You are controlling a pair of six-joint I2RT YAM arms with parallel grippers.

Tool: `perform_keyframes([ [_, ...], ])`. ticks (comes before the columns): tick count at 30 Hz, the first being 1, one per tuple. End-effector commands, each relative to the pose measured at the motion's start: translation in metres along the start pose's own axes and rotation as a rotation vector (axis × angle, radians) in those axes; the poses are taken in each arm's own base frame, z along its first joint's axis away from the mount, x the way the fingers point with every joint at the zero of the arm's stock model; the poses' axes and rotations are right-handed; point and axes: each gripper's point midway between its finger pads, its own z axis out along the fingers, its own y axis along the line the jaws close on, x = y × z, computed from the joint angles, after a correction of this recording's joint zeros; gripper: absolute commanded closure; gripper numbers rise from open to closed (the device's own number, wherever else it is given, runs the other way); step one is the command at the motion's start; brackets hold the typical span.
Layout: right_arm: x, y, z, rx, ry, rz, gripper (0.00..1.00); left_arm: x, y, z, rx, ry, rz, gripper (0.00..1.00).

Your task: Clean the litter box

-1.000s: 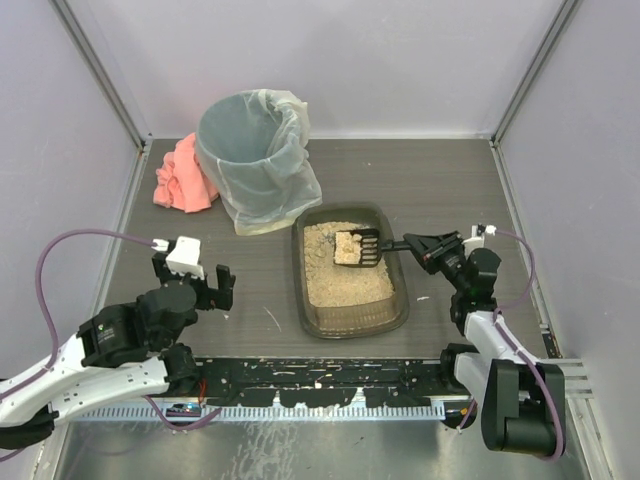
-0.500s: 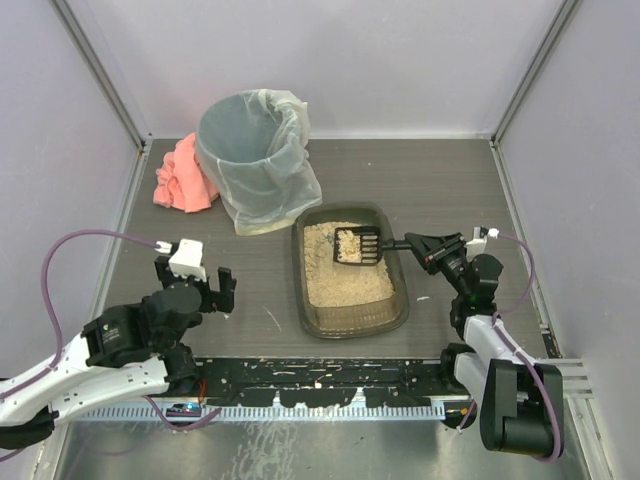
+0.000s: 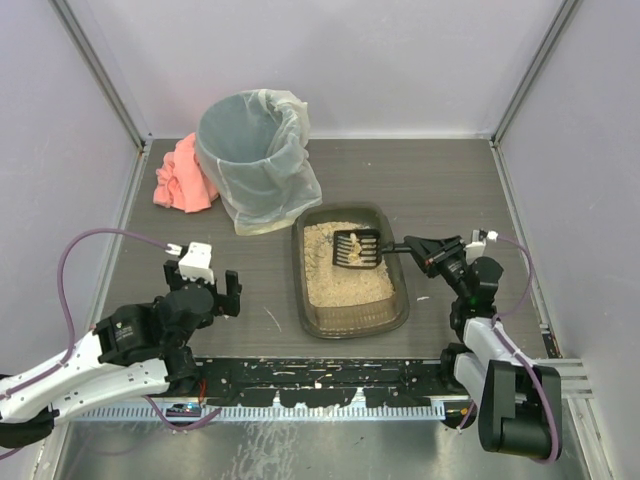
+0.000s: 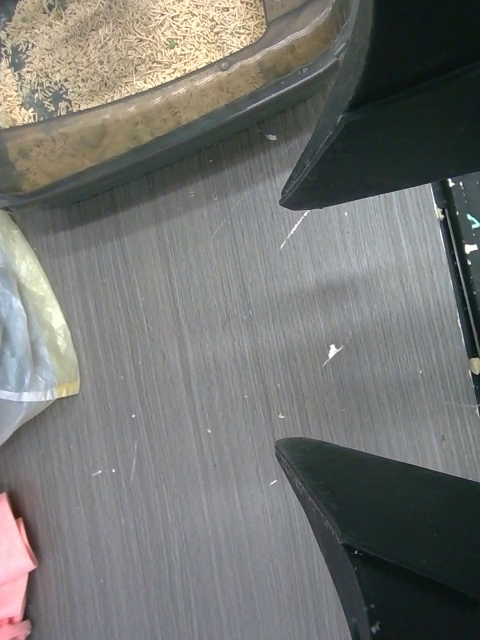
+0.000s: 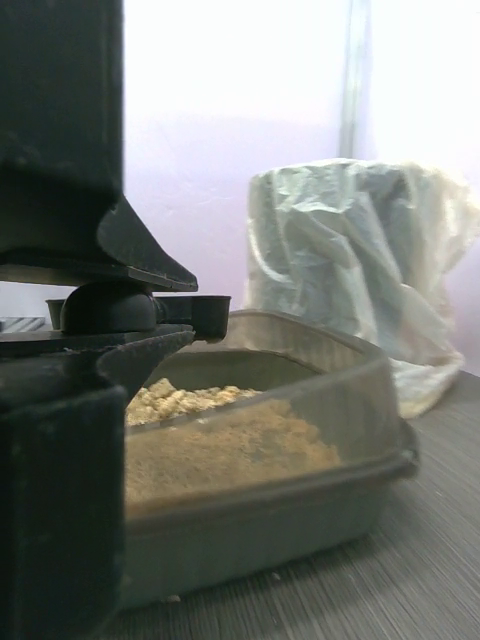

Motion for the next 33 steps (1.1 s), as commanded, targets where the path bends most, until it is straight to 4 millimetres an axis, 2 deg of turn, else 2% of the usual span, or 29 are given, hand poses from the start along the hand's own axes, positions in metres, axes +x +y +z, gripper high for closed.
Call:
perform_keyframes([
  [1,0.011,0.028,0.004,-0.088,0.074,-0.074,0.99,-0.001,-0.003,0.005,-0.016,-0.02,-0.048,0.02],
  [3,-0.006,0.013,-0.004,-0.051,-0.018,-0.007,0.99,-0.002,-0.003,0.005,-0.02,-0.016,-0.038,0.02],
  [4,-0.007,0.012,-0.005,-0.046,-0.029,-0.013,0.99,-0.002,-0.002,0.005,-0.026,-0.015,-0.034,0.02],
  [7,0.016,0.03,0.004,-0.081,0.096,-0.119,0.99,-0.002,-0.001,0.006,-0.032,-0.023,-0.038,0.02],
  [8,0.012,0.03,0.003,-0.083,0.081,-0.113,0.99,-0.002,0.0,0.007,-0.036,-0.025,-0.031,0.02],
  [10,-0.007,0.015,-0.005,-0.038,-0.022,-0.045,0.99,-0.003,0.002,0.007,-0.046,-0.034,-0.031,0.02],
  [11,-0.008,0.018,-0.004,-0.047,-0.03,-0.05,0.99,-0.007,0.0,0.007,-0.042,-0.05,-0.051,0.02],
  [14,0.018,0.037,0.007,-0.086,0.113,-0.15,0.99,-0.006,0.0,0.008,-0.042,-0.058,-0.072,0.02],
  [15,0.014,0.036,0.005,-0.086,0.095,-0.142,0.99,-0.006,0.0,0.009,-0.042,-0.061,-0.075,0.02],
  [17,-0.005,0.021,-0.003,-0.041,-0.017,-0.053,0.99,-0.006,-0.001,0.01,-0.044,-0.064,-0.076,0.02],
  [18,-0.006,0.022,-0.003,-0.043,-0.035,-0.061,0.99,-0.006,0.0,0.01,-0.048,-0.062,-0.076,0.02],
  [21,0.016,0.04,0.008,-0.074,0.099,-0.173,0.99,-0.004,0.001,0.011,-0.061,-0.062,-0.077,0.02],
  [24,-0.007,0.026,0.001,-0.032,-0.026,-0.084,0.99,-0.005,-0.003,0.014,-0.057,-0.067,-0.069,0.02],
  [25,-0.005,0.032,0.002,-0.06,-0.017,-0.096,0.99,-0.005,-0.003,0.015,-0.056,-0.061,-0.065,0.02],
  [27,0.02,0.046,0.01,-0.093,0.111,-0.169,0.99,-0.002,-0.004,0.015,-0.061,-0.044,-0.059,0.02],
  [28,0.02,0.049,0.011,-0.102,0.12,-0.183,0.99,-0.001,-0.005,0.016,-0.062,-0.043,-0.059,0.02],
  [29,0.011,0.044,0.009,-0.085,0.075,-0.154,0.99,-0.002,-0.006,0.017,-0.061,-0.045,-0.055,0.02],
  [30,0.001,0.028,0.004,-0.039,0.012,-0.094,0.99,-0.002,-0.007,0.018,-0.059,-0.045,-0.048,0.02],
  [31,-0.004,0.026,0.002,-0.036,-0.026,-0.062,0.99,-0.002,-0.007,0.018,-0.061,-0.046,-0.043,0.02],
  [33,0.009,0.04,0.009,-0.068,0.054,-0.131,0.99,-0.002,-0.006,0.018,-0.07,-0.044,-0.037,0.02],
])
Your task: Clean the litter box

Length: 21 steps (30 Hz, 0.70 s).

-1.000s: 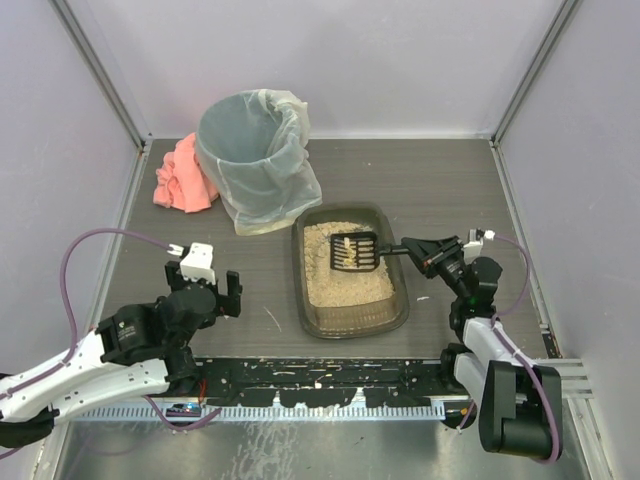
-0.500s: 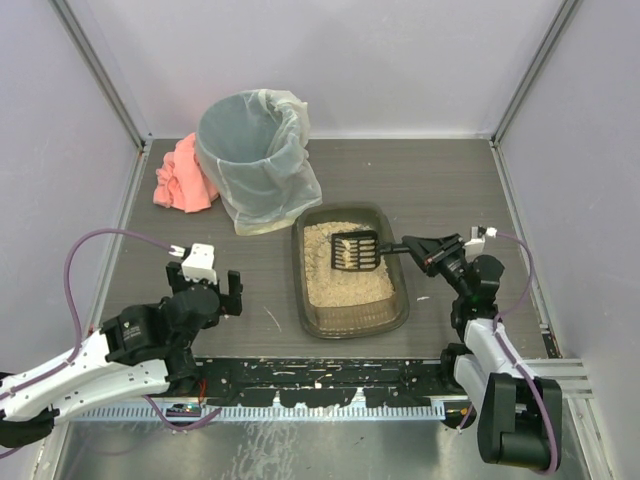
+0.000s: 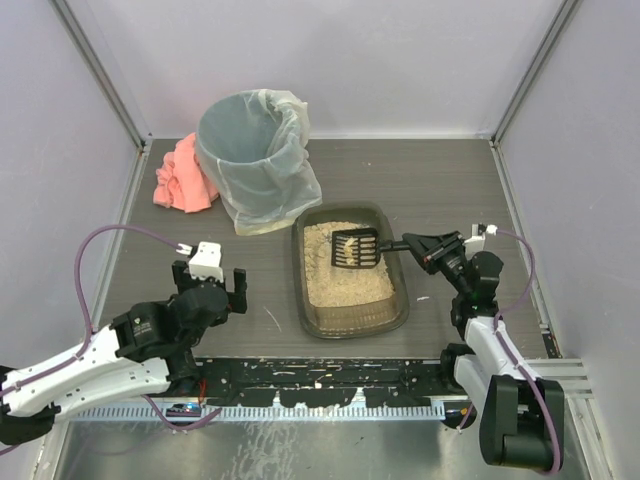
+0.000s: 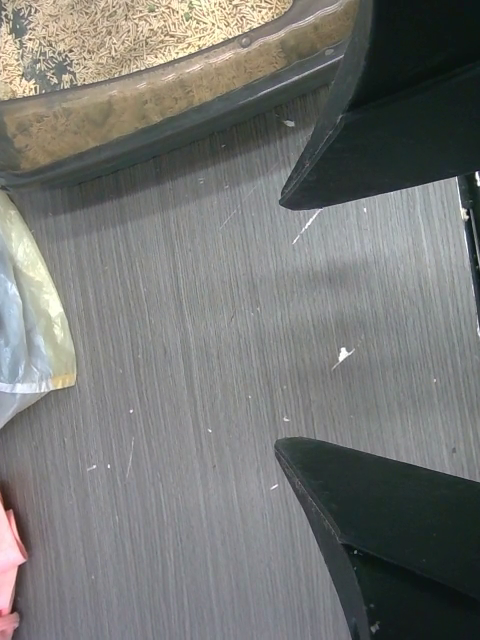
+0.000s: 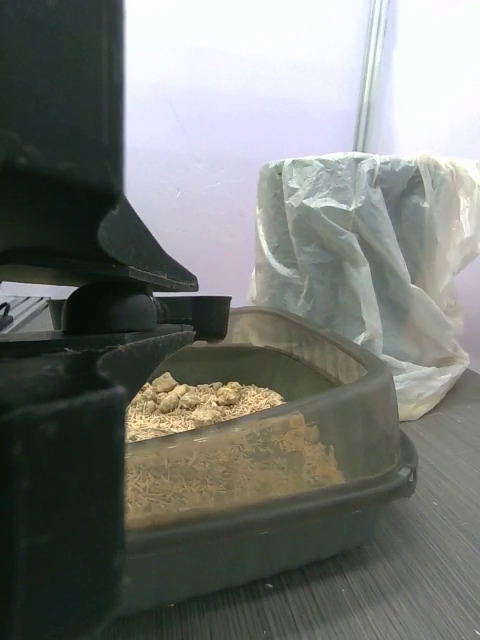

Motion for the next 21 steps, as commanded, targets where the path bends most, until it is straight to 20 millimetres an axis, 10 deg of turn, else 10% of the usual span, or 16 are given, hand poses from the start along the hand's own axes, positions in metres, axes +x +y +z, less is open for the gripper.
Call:
perform_keyframes([
  [1,0.003,0.029,0.008,-0.08,0.054,-0.088,0.99,-0.012,-0.002,0.002,-0.015,-0.047,-0.031,0.02],
  [4,-0.013,0.012,0.002,-0.029,-0.039,0.016,0.99,-0.013,-0.006,0.005,-0.001,-0.058,-0.033,0.02],
  [21,0.011,0.053,0.021,-0.064,0.076,-0.102,0.99,-0.01,-0.001,0.003,-0.003,-0.067,-0.073,0.02],
])
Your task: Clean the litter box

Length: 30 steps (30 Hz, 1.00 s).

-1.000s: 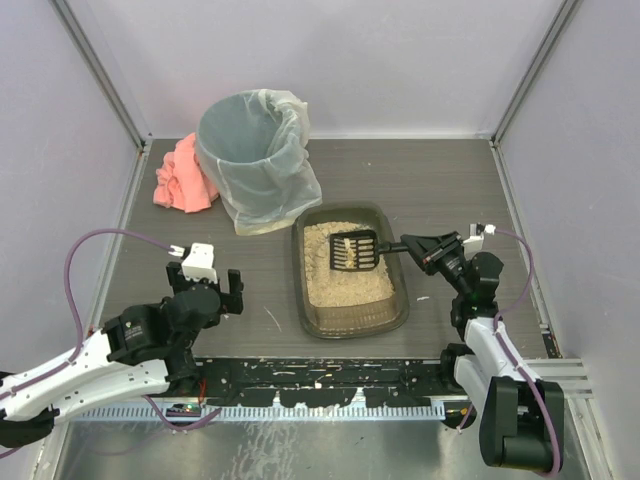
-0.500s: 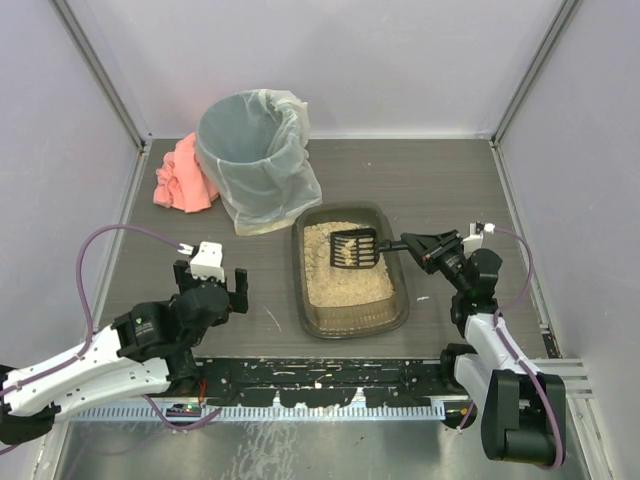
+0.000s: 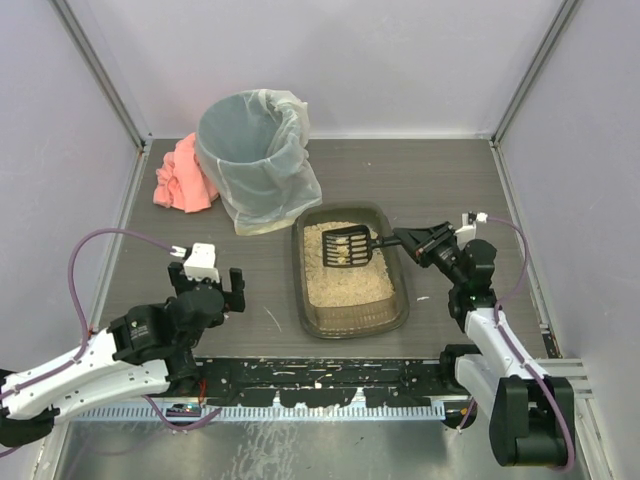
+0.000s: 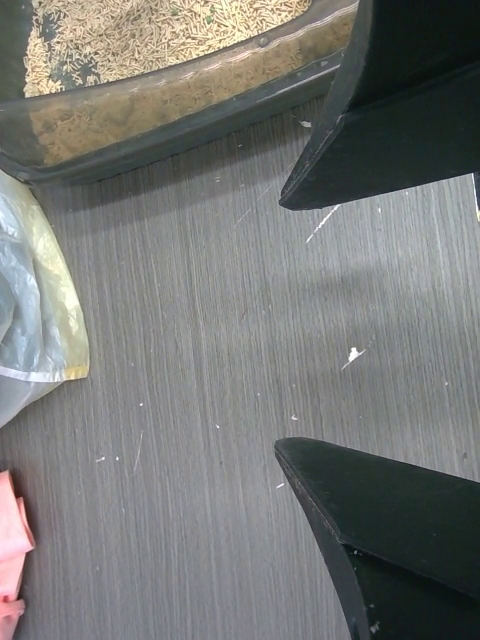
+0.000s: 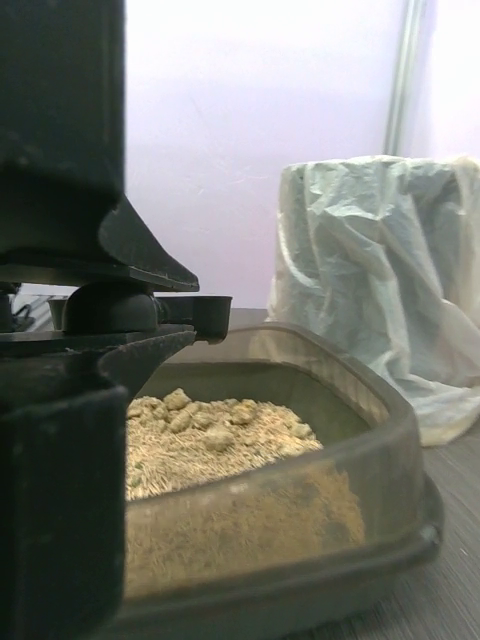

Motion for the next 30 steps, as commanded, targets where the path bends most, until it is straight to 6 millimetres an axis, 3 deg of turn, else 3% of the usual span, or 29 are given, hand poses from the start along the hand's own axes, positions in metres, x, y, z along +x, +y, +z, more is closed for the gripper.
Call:
perform_keyframes([
  [1,0.003,0.039,0.009,-0.081,0.036,-0.066,0.99,-0.005,-0.008,0.003,0.016,-0.025,-0.038,0.02],
  [5,-0.011,0.047,0.011,-0.06,-0.028,-0.041,0.99,0.0,-0.02,0.008,0.05,-0.011,-0.034,0.02],
  [8,-0.015,0.065,0.02,-0.074,-0.023,-0.017,0.99,0.005,-0.023,0.01,0.053,0.006,-0.04,0.02],
  [14,-0.032,0.108,0.039,-0.072,-0.08,-0.022,0.99,0.013,-0.032,0.014,0.063,0.04,-0.055,0.02],
  [20,-0.05,0.159,0.063,-0.121,-0.125,-0.011,0.99,0.015,-0.023,0.019,-0.063,0.069,-0.083,0.02],
  [23,-0.064,0.191,0.077,-0.158,-0.165,-0.024,0.99,0.02,-0.022,0.02,-0.088,0.099,-0.056,0.02],
  [30,-0.081,0.237,0.131,-0.209,-0.175,-0.053,0.99,0.021,-0.014,0.019,-0.165,0.13,-0.045,0.02],
])
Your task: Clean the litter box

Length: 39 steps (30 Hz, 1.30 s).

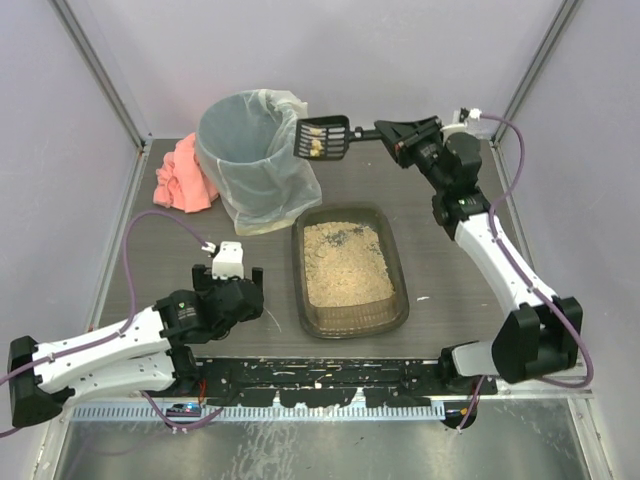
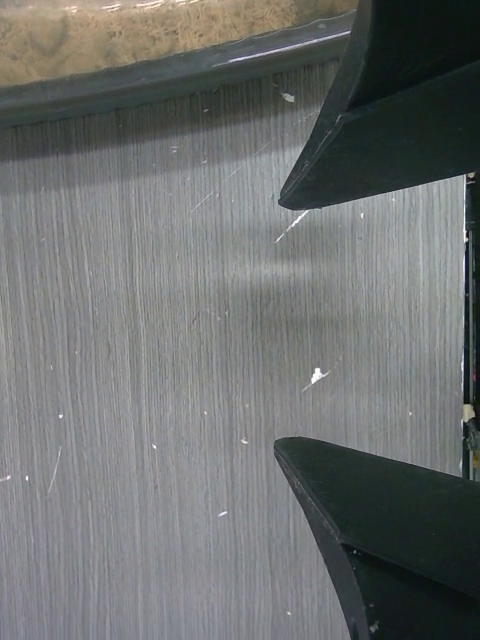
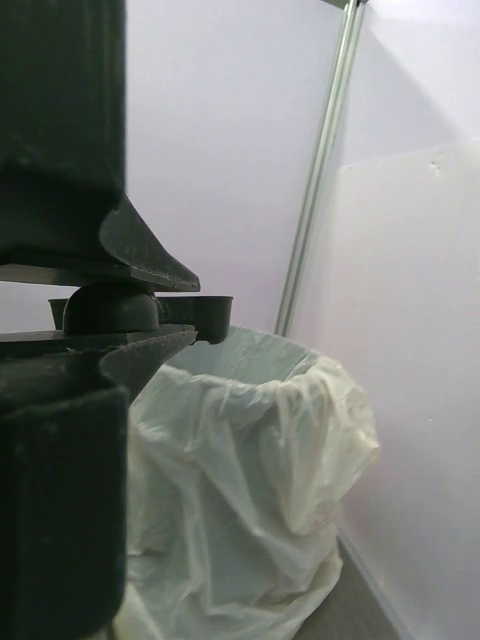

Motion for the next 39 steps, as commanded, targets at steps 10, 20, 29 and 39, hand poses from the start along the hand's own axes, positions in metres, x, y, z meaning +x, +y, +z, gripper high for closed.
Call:
perform_keyframes([
  [10,0.01,0.076,0.12,-0.162,-0.016,-0.198,0.99,-0.028,0.021,-0.013,-0.085,-0.089,-0.127,0.02],
  [20,0.05,0.096,0.168,-0.282,0.021,-0.588,0.99,-0.049,0.049,-0.034,-0.087,-0.165,-0.184,0.02],
  [29,0.084,0.107,0.165,-0.318,0.006,-0.953,0.99,-0.051,0.056,-0.04,-0.02,-0.213,-0.228,0.02],
  [39,0.116,0.152,0.145,-0.404,-0.065,-1.209,0.99,-0.05,0.036,-0.037,0.062,-0.2,-0.147,0.02],
])
